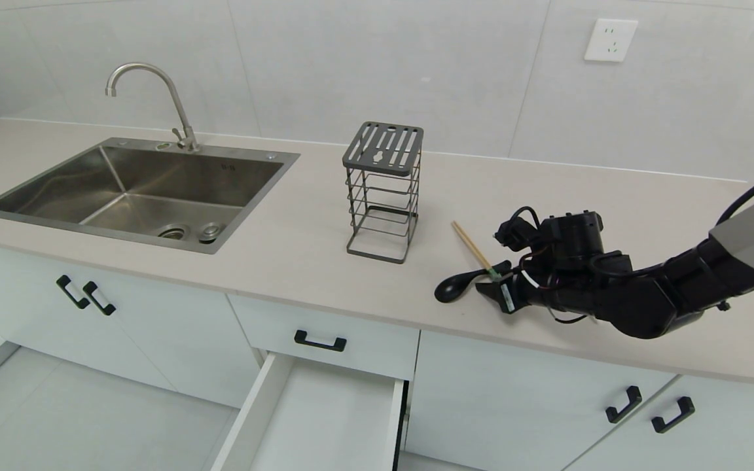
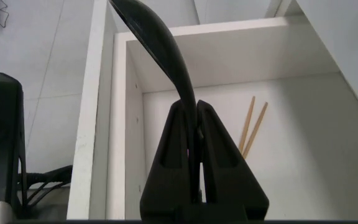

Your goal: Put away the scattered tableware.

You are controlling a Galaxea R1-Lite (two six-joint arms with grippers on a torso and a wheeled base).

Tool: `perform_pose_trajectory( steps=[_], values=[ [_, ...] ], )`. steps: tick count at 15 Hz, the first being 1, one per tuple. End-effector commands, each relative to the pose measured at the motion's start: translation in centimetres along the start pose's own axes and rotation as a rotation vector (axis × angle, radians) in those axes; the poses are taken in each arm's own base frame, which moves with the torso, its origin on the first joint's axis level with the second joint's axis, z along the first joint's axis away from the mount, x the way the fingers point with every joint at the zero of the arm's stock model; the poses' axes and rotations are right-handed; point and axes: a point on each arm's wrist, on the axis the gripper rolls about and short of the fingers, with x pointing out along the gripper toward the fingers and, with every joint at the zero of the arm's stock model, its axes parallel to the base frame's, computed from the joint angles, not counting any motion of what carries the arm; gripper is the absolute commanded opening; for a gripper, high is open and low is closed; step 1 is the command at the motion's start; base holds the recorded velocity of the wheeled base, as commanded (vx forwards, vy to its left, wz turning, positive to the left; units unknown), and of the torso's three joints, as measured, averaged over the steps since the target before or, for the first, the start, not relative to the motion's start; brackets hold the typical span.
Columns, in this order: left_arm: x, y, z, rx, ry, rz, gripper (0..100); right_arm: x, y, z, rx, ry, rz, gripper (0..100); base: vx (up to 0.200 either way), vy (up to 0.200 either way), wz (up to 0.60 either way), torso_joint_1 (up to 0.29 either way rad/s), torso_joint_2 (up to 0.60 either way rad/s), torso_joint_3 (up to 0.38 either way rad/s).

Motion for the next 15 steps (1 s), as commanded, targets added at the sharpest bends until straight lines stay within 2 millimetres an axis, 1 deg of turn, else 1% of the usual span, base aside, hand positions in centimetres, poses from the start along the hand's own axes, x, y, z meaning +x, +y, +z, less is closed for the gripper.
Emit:
perform_pose_trajectory(
  steps=[1, 3, 6, 8, 9, 10, 12, 15],
  values=[
    [0.0, 0.0, 0.0, 0.000, 0.001, 0.000, 100, -0.5, -0.1, 0.2, 0.018, -0.005, -0.015, 0, 0.000, 0.000, 0.00, 0.000, 0.00, 0.000],
    [0.0, 0.0, 0.0, 0.000, -0.001, 0.000, 100, -1.4, -0.1, 0.0, 0.026, -0.003, -0.031, 0, 0.000, 0.000, 0.00, 0.000, 0.00, 0.000],
    [0.0, 0.0, 0.0, 0.001, 0.002, 0.000, 100, -3.1, -0.7, 0.0, 0.038, -0.012, -0.051, 0, 0.000, 0.000, 0.00, 0.000, 0.00, 0.000],
    [0.0, 0.0, 0.0, 0.000, 0.001, 0.000, 100, -4.5, -1.0, 0.5, 0.041, -0.039, -0.063, 0, 0.000, 0.000, 0.00, 0.000, 0.00, 0.000],
    [0.0, 0.0, 0.0, 0.000, 0.001, 0.000, 100, -5.5, -1.1, 0.3, 0.044, -0.042, -0.069, 0, 0.000, 0.000, 0.00, 0.000, 0.00, 0.000],
    [0.0, 0.0, 0.0, 0.000, 0.001, 0.000, 100, -5.9, -1.0, 0.1, 0.043, -0.046, -0.070, 0, 0.000, 0.000, 0.00, 0.000, 0.00, 0.000],
    [0.0, 0.0, 0.0, 0.001, 0.001, -0.001, 100, -7.4, -0.6, -0.7, 0.040, -0.052, -0.060, 0, 0.000, 0.000, 0.00, 0.000, 0.00, 0.000],
    [0.0, 0.0, 0.0, 0.003, 0.002, -0.001, 100, -9.9, 0.2, -0.9, 0.028, -0.077, -0.046, 0, 0.000, 0.000, 0.00, 0.000, 0.00, 0.000]
  ],
)
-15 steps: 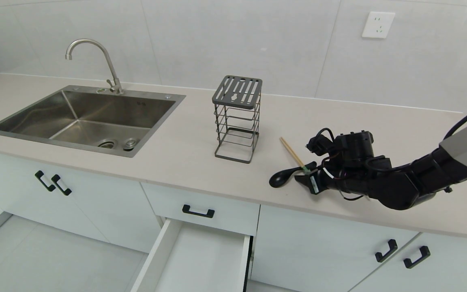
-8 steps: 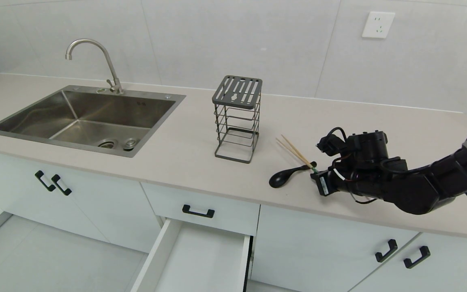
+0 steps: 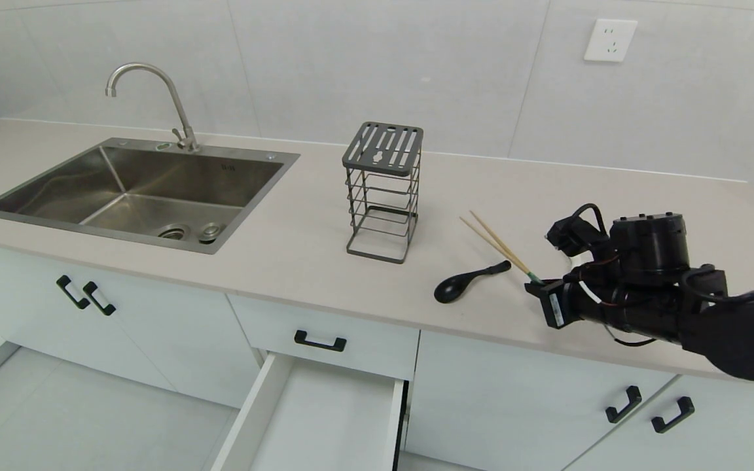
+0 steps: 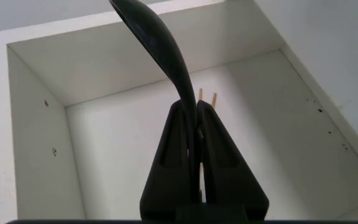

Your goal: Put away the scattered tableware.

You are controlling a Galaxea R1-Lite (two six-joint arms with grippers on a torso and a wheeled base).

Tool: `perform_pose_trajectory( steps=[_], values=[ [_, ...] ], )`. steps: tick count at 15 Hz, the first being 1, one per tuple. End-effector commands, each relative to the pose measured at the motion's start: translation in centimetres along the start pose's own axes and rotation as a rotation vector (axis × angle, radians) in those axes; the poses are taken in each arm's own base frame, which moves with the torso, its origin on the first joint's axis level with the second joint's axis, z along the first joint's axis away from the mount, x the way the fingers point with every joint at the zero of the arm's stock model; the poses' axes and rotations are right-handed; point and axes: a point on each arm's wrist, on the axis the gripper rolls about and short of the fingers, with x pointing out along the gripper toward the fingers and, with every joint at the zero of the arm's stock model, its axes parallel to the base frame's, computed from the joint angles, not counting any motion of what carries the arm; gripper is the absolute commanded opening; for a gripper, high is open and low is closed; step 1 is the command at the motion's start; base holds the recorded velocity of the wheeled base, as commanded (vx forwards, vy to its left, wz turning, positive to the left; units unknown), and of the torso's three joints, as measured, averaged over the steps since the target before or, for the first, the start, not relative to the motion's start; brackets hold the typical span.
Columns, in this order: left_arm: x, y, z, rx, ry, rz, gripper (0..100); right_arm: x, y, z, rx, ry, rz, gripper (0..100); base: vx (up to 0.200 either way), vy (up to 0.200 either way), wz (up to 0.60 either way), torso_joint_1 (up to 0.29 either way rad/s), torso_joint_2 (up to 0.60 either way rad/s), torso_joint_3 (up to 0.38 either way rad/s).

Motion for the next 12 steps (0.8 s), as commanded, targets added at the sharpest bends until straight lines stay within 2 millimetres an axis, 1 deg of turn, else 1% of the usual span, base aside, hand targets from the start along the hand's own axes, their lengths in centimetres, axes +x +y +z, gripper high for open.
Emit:
perform_pose_trajectory(
  steps=[1, 2, 3, 4, 5, 7, 9, 10, 12],
  values=[
    [0.0, 0.0, 0.0, 0.001, 0.003, 0.000, 100, -2.9, 0.4, 0.4, -0.010, -0.051, 0.004, 0, 0.000, 0.000, 0.00, 0.000, 0.00, 0.000],
    [0.0, 0.0, 0.0, 0.001, 0.002, 0.000, 100, -3.9, 0.5, 0.2, -0.011, -0.060, 0.004, 0, 0.000, 0.000, 0.00, 0.000, 0.00, 0.000],
    [0.0, 0.0, 0.0, 0.002, 0.003, 0.000, 100, -4.3, 0.5, 0.1, -0.011, -0.065, 0.005, 0, 0.000, 0.000, 0.00, 0.000, 0.00, 0.000],
    [0.0, 0.0, 0.0, 0.022, 0.003, -0.002, 100, -5.8, 0.4, -0.2, -0.013, -0.094, 0.014, 0, 0.000, 0.000, 0.00, 0.000, 0.00, 0.000],
    [0.0, 0.0, 0.0, 0.022, 0.003, -0.002, 100, -6.3, 0.4, 0.0, -0.015, -0.111, 0.015, 0, 0.000, 0.000, 0.00, 0.000, 0.00, 0.000],
    [0.0, 0.0, 0.0, 0.022, 0.003, -0.002, 100, -6.8, 0.6, 0.3, -0.031, -0.134, 0.019, 0, 0.000, 0.000, 0.00, 0.000, 0.00, 0.000],
    [0.0, 0.0, 0.0, 0.022, 0.003, -0.002, 100, -7.0, 0.7, 0.6, -0.106, -0.150, 0.025, 0, 0.000, 0.000, 0.00, 0.000, 0.00, 0.000],
    [0.0, 0.0, 0.0, 0.022, 0.003, -0.002, 100, -7.1, 1.1, 0.7, -0.117, -0.158, 0.054, 0, 0.000, 0.000, 0.00, 0.000, 0.00, 0.000],
    [0.0, 0.0, 0.0, 0.022, 0.003, -0.002, 100, -7.9, 1.4, 0.9, -0.126, -0.183, 0.065, 0, 0.000, 0.000, 0.00, 0.000, 0.00, 0.000]
  ],
)
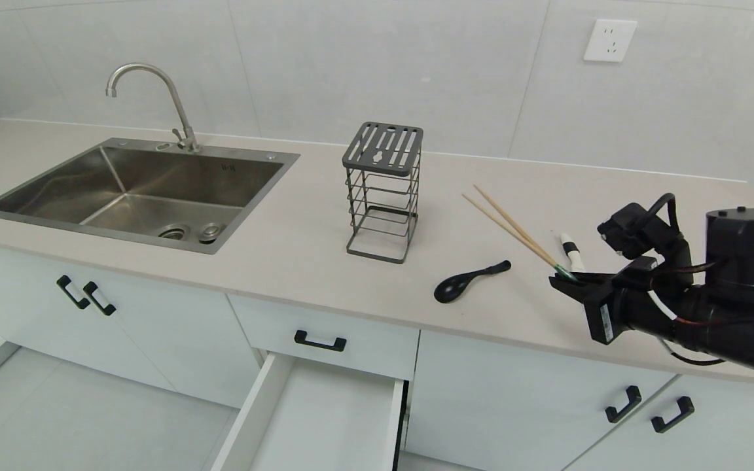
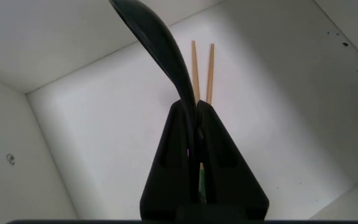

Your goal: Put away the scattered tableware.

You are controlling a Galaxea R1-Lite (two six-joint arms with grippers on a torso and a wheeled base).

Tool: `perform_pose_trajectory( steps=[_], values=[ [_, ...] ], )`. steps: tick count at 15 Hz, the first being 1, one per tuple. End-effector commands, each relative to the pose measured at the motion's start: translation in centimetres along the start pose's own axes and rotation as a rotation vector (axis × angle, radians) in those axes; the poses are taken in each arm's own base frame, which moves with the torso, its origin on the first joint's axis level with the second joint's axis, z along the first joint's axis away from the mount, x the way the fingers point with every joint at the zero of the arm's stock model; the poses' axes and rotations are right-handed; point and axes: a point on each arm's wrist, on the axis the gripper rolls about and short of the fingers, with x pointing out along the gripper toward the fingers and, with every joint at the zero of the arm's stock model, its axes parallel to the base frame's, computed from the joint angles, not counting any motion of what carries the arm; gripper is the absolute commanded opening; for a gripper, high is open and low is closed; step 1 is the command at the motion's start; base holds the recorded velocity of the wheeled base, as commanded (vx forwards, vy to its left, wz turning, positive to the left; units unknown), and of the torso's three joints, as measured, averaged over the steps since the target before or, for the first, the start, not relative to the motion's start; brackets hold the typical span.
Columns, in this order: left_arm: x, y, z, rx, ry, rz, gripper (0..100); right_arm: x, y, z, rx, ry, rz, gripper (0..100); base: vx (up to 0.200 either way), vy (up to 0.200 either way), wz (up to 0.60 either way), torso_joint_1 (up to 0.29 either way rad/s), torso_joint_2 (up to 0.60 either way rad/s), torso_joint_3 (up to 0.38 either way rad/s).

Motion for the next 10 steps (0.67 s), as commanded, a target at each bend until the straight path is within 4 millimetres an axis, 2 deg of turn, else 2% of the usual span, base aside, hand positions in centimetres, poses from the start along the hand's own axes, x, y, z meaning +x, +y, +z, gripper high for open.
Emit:
perform_pose_trajectory(
  steps=[1, 6, 10],
  values=[
    [0.0, 0.0, 0.0, 0.000, 0.002, 0.000, 100, -1.0, 0.5, 0.4, -0.014, -0.032, 0.013, 0, 0.000, 0.000, 0.00, 0.000, 0.00, 0.000],
    [0.0, 0.0, 0.0, 0.000, 0.002, 0.000, 100, -1.2, 1.9, 0.5, -0.070, -0.038, 0.064, 0, 0.000, 0.000, 0.00, 0.000, 0.00, 0.000],
    [0.0, 0.0, 0.0, 0.000, 0.002, 0.000, 100, -2.4, 3.4, -0.1, -0.094, -0.044, 0.116, 0, 0.000, 0.000, 0.00, 0.000, 0.00, 0.000]
  ],
)
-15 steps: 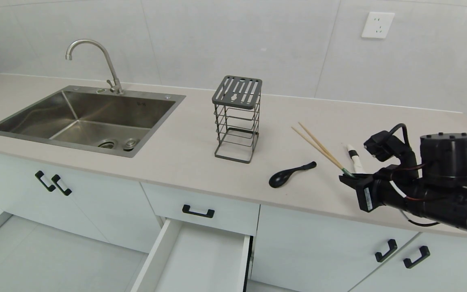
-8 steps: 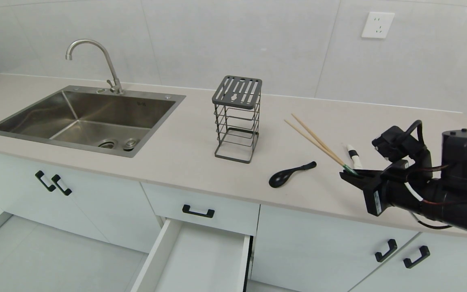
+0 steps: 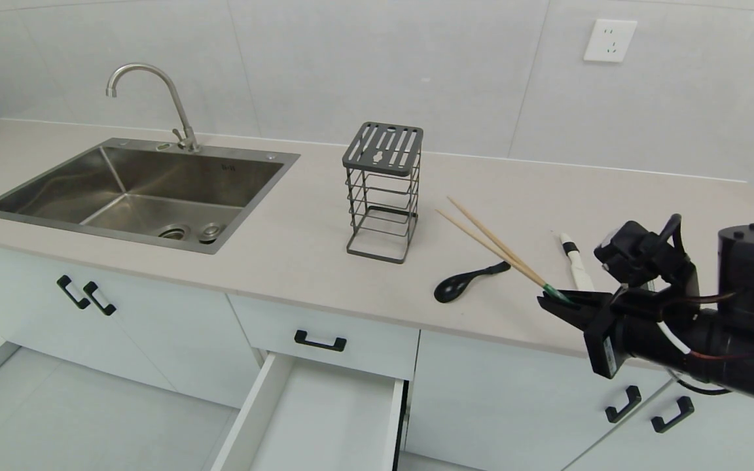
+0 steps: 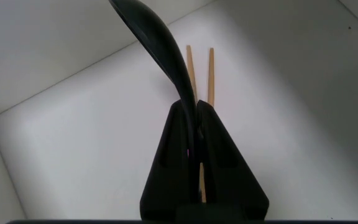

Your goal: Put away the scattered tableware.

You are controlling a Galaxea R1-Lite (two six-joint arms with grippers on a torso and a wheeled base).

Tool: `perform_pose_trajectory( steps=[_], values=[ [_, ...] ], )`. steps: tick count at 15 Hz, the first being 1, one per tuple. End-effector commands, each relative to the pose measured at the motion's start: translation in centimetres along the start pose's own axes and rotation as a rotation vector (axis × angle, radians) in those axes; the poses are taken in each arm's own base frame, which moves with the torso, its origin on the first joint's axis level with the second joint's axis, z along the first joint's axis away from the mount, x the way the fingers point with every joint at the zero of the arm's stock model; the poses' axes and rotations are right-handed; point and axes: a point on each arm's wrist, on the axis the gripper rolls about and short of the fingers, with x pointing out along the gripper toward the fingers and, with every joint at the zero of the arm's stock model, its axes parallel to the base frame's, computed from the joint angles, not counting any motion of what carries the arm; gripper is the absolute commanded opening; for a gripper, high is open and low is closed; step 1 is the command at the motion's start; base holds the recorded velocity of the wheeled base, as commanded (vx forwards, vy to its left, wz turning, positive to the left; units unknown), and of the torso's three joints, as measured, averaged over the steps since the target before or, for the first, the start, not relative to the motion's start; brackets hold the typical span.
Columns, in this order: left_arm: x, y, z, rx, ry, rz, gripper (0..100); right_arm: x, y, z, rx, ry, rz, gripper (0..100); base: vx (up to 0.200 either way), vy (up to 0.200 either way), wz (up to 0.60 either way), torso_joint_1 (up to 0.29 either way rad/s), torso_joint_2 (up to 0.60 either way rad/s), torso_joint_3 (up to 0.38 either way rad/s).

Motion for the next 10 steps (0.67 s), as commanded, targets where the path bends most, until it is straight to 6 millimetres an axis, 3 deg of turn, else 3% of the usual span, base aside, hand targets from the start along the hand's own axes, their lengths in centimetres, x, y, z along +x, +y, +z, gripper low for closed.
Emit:
perform_pose_trajectory(
  steps=[1, 10],
  values=[
    [0.0, 0.0, 0.0, 0.000, 0.002, 0.000, 100, -0.7, 0.7, 0.4, -0.016, -0.027, 0.022, 0, 0.000, 0.000, 0.00, 0.000, 0.00, 0.000],
    [0.0, 0.0, 0.0, 0.000, 0.002, 0.000, 100, -1.1, 3.4, 1.4, -0.068, -0.078, 0.135, 0, 0.000, 0.000, 0.00, 0.000, 0.00, 0.000]
  ],
)
